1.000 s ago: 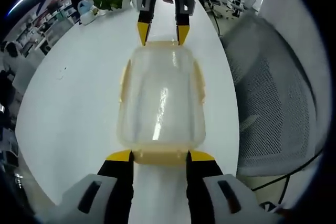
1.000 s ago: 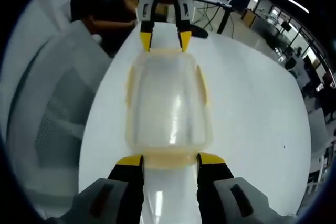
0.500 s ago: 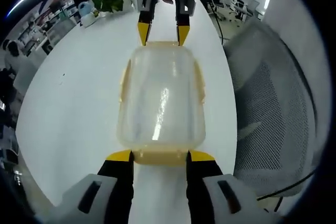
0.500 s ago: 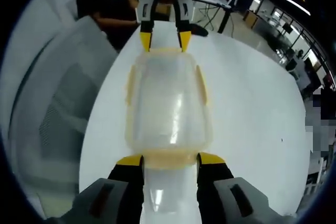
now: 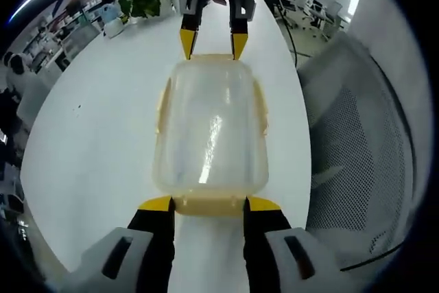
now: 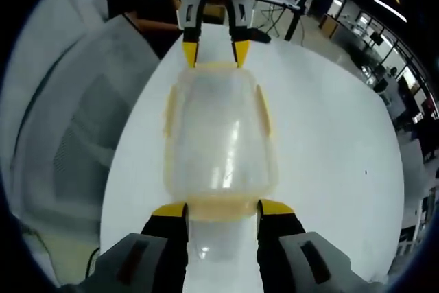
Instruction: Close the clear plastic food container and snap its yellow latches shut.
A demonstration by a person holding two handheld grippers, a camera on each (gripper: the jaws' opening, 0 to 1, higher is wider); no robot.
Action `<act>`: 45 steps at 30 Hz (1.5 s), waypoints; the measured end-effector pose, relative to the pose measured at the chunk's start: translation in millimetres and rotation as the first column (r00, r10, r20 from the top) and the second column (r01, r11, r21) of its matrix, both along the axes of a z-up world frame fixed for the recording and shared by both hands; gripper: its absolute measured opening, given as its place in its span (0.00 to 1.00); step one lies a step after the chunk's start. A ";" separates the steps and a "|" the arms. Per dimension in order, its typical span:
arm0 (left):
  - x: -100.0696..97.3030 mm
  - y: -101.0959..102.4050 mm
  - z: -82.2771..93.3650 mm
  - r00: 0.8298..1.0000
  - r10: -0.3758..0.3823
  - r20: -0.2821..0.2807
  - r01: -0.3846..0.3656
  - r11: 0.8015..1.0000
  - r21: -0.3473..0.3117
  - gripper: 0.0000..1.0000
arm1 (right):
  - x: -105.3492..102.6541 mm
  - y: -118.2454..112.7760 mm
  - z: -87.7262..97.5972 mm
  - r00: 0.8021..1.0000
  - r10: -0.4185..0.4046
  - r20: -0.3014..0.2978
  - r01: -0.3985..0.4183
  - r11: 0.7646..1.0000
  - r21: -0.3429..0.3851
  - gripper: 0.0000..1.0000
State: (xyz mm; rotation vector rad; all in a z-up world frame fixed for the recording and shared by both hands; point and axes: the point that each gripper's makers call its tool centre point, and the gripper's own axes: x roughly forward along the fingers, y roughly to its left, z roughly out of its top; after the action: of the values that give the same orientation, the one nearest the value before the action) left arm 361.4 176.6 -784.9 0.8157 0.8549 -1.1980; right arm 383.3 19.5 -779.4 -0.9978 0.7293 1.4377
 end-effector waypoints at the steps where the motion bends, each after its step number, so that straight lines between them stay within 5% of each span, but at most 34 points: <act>1: 0.2 -1.7 0.2 1.000 0.000 0.000 0.000 1.000 -0.001 0.38 | 0.4 -1.8 -0.2 1.000 0.001 0.000 -0.001 1.000 -0.001 0.37; 45: 14.8 -83.0 3.0 0.999 0.039 -0.001 -0.039 0.999 -0.034 0.38 | 23.5 -82.4 0.9 0.999 0.033 -0.018 -0.033 0.999 -0.021 0.37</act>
State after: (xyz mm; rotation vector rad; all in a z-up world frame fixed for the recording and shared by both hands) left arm 376.2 93.6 -781.9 0.7685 0.8445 -1.1756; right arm 406.8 -62.9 -778.6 -1.0190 0.7456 1.4718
